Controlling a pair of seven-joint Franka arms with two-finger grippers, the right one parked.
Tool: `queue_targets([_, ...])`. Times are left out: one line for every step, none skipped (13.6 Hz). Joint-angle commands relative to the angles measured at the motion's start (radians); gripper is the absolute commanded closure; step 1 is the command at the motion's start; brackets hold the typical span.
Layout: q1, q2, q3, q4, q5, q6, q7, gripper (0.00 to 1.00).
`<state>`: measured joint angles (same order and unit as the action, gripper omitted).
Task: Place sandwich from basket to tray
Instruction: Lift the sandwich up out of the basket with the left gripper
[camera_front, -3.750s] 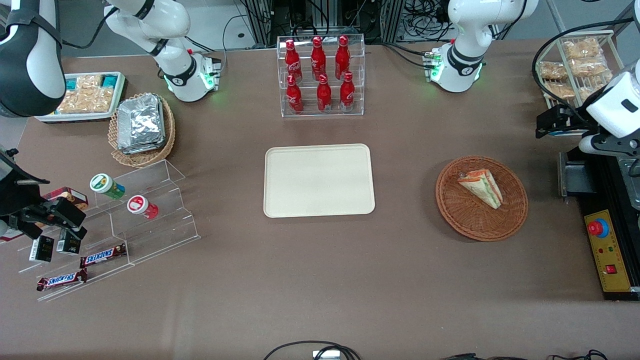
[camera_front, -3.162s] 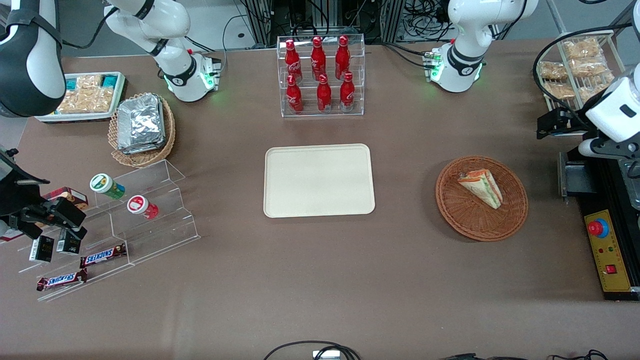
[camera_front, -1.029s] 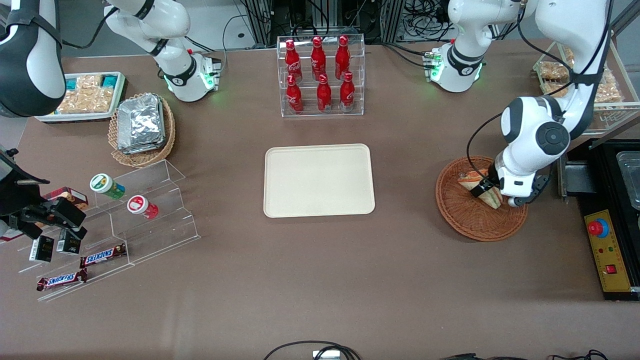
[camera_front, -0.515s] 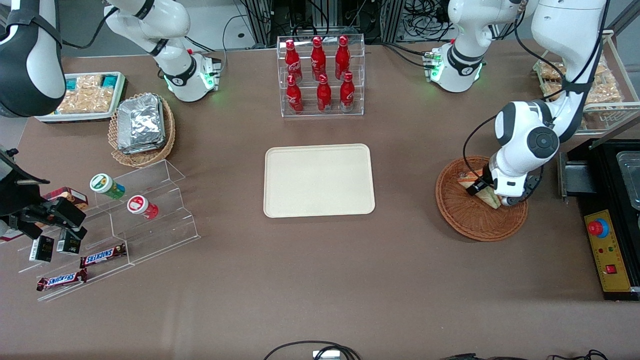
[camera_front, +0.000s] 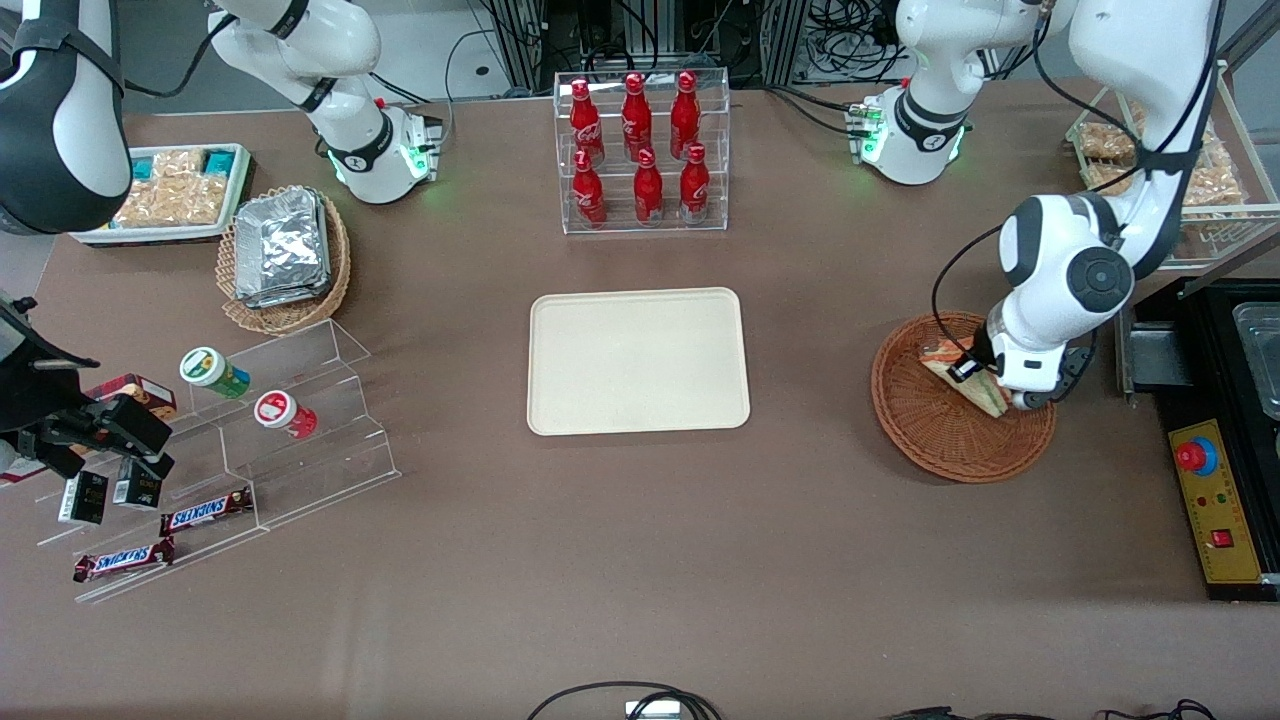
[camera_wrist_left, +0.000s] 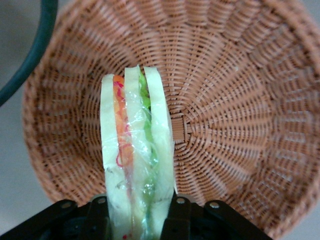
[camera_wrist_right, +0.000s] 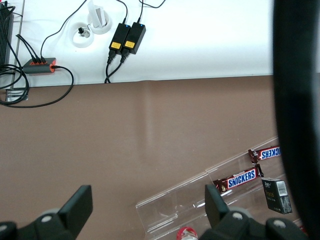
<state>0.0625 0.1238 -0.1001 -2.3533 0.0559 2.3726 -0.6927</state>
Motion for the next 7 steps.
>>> queue_targets([0.0,-0.093,-0.001,0.101,0.01,-0.181,0.076,1.0])
queue_targets([0.0,-0.096,-0.003,0.165,0.006,-0.25,0.094,1.0])
queue_targets([-0.006,-0.092,-0.004,0.234,-0.005,-0.318,0.099,1.0])
queue_targets([-0.009,-0.086,-0.007,0.291,-0.011,-0.366,0.095,1.0])
queue_targets([-0.012,-0.084,-0.012,0.328,-0.03,-0.393,0.093,1.0])
queue_targets([-0.012,-0.084,-0.026,0.351,-0.05,-0.4,0.096,1.0])
queue_targets([-0.012,-0.084,-0.044,0.367,-0.053,-0.401,0.098,1.0])
